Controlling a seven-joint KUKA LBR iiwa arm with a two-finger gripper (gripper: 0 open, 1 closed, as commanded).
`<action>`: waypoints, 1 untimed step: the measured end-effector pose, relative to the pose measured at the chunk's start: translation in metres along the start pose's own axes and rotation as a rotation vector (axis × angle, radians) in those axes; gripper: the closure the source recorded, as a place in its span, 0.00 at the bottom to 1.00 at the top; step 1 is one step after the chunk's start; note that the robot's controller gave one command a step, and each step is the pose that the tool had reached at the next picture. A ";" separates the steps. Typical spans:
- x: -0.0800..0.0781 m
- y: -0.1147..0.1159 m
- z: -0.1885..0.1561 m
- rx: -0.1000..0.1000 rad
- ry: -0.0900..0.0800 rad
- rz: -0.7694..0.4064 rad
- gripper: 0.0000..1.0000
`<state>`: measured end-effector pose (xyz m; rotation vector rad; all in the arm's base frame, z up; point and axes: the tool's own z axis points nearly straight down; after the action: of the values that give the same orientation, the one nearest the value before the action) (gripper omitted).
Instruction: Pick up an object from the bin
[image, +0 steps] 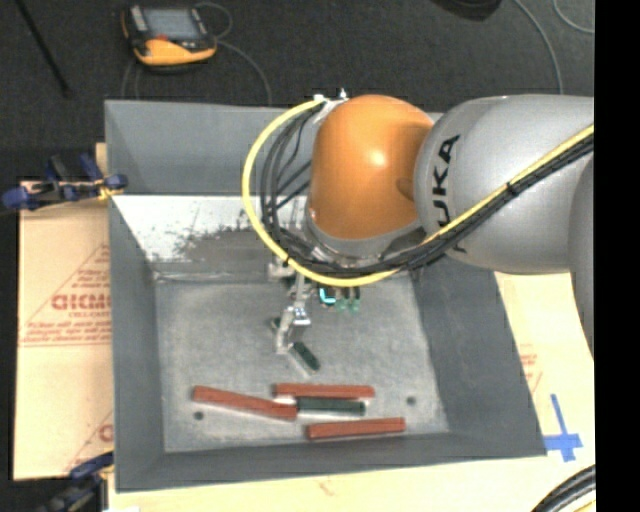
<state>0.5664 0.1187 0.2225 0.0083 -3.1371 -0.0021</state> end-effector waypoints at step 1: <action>-0.001 -0.001 -0.004 -0.001 -0.006 0.003 0.00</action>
Offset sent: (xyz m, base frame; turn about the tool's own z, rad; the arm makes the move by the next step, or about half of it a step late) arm -0.0457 0.0151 -0.0969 -0.0711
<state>0.5672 0.1180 0.2267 0.0042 -3.1434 -0.0033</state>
